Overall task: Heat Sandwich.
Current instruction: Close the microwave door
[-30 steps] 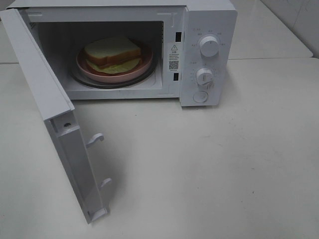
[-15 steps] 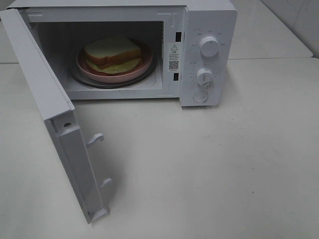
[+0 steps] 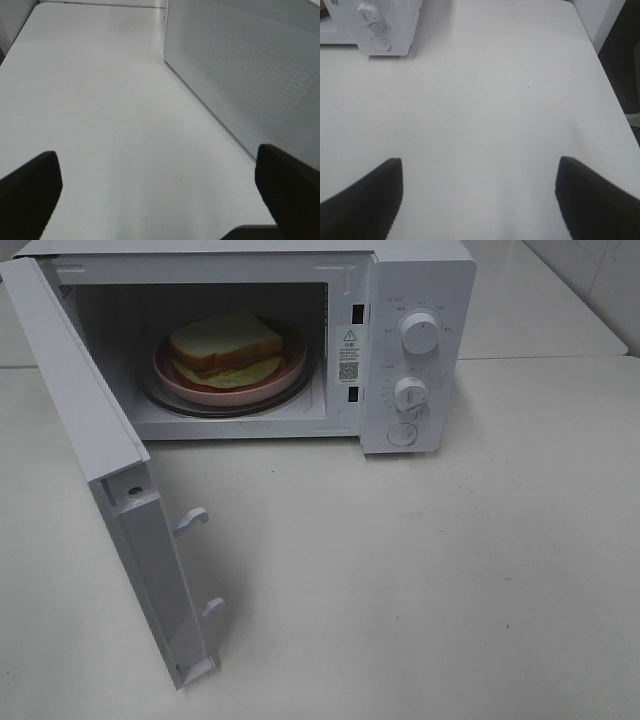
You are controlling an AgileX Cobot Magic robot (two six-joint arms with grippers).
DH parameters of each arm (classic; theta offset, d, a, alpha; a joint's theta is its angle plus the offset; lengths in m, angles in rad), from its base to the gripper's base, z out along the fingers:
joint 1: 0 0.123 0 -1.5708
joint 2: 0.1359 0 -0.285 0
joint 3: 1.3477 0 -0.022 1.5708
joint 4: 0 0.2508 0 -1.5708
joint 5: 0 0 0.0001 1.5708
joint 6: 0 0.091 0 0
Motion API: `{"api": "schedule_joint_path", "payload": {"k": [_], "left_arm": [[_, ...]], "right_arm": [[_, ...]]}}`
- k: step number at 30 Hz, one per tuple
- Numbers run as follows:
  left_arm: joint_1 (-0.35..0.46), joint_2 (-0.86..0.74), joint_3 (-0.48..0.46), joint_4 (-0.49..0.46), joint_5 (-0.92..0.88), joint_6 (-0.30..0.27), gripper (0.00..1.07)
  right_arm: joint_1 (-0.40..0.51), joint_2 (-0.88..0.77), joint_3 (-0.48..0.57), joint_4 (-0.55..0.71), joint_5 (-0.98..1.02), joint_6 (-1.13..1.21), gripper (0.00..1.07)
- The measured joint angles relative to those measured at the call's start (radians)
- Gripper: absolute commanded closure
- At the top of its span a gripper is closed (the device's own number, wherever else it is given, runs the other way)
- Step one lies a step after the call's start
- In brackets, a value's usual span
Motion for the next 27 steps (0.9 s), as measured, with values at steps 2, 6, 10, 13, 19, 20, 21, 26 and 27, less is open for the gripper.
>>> {"api": "schedule_joint_path", "payload": {"k": [2, 6, 10, 13, 19, 20, 21, 26, 27], "left_arm": [[0.0, 0.0, 0.0, 0.0, 0.0, 0.0, 0.09], [0.0, 0.0, 0.0, 0.0, 0.0, 0.0, 0.09], [0.0, 0.0, 0.0, 0.0, 0.0, 0.0, 0.09], [0.0, 0.0, 0.0, 0.0, 0.0, 0.0, 0.09], [0.0, 0.0, 0.0, 0.0, 0.0, 0.0, 0.09], [0.0, 0.0, 0.0, 0.0, 0.0, 0.0, 0.09], [0.0, 0.0, 0.0, 0.0, 0.0, 0.0, 0.09], [0.0, 0.0, 0.0, 0.0, 0.0, 0.0, 0.09], [0.0, 0.0, 0.0, 0.0, 0.0, 0.0, 0.09]], "right_arm": [[-0.008, -0.009, 0.0, 0.0, 0.0, 0.0, 0.31], [-0.044, -0.047, 0.0, 0.001, 0.0, 0.0, 0.31], [-0.055, -0.047, 0.0, 0.002, 0.0, 0.0, 0.31], [-0.055, -0.047, 0.0, 0.004, 0.0, 0.0, 0.31], [-0.055, -0.047, 0.0, 0.004, 0.0, 0.0, 0.31], [-0.055, -0.047, 0.0, 0.004, 0.0, 0.0, 0.31], [-0.055, -0.047, 0.0, 0.004, 0.0, 0.0, 0.31], [-0.055, -0.047, 0.0, 0.004, 0.0, 0.0, 0.31], [-0.055, -0.047, 0.0, 0.004, 0.0, 0.0, 0.31]]}}
